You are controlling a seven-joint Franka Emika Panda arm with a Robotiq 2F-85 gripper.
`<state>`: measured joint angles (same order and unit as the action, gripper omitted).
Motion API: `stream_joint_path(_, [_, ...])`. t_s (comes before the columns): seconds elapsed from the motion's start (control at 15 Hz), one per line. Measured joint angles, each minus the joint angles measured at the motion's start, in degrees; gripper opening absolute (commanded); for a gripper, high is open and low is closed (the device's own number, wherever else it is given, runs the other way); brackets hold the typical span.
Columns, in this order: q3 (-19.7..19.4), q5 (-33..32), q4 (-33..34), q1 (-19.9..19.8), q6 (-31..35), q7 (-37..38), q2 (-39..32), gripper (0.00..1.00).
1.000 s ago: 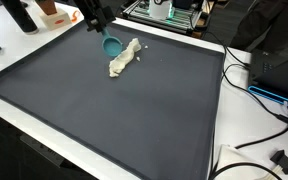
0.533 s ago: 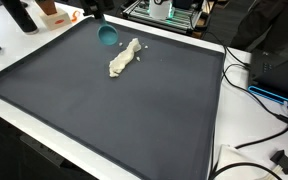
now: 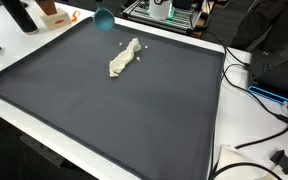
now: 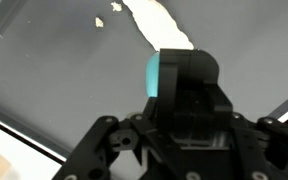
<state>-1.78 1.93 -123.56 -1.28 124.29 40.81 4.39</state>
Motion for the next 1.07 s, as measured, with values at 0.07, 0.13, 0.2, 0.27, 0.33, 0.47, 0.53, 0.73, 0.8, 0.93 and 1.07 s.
stream_joint_path(0.07, [0.35,-1.14,0.0,0.01,-0.73,-0.95,0.67,0.25])
stream_joint_path(0.13, [0.68,-2.05,0.0,0.02,-1.33,-2.04,1.29,0.25])
stream_joint_path(0.2, [0.99,-2.76,0.0,0.04,-1.96,-3.24,1.9,0.25])
stream_joint_path(0.27, [1.25,-3.19,0.0,0.05,-2.53,-4.69,2.45,0.25])
stream_joint_path(0.33, [1.46,-3.27,0.0,0.05,-3.06,-6.41,3.0,0.25])
stream_joint_path(0.47, [1.73,-3.27,0.02,0.06,-3.97,-9.94,3.97,0.25])
stream_joint_path(0.53, [1.82,-3.27,0.03,0.06,-4.58,-11.61,4.46,0.25])
stream_joint_path(0.73, [2.06,-3.38,0.11,0.06,-6.5,-16.09,5.77,0.25])
stream_joint_path(0.8, [2.18,-3.62,0.17,0.06,-7.23,-17.46,6.15,0.25])
stream_joint_path(0.93, [2.51,-4.55,0.22,0.06,-8.61,-19.91,6.83,0.25])
stream_joint_path(1.07, [3.04,-6.11,0.3,0.09,-10.58,-22.45,7.39,0.25])
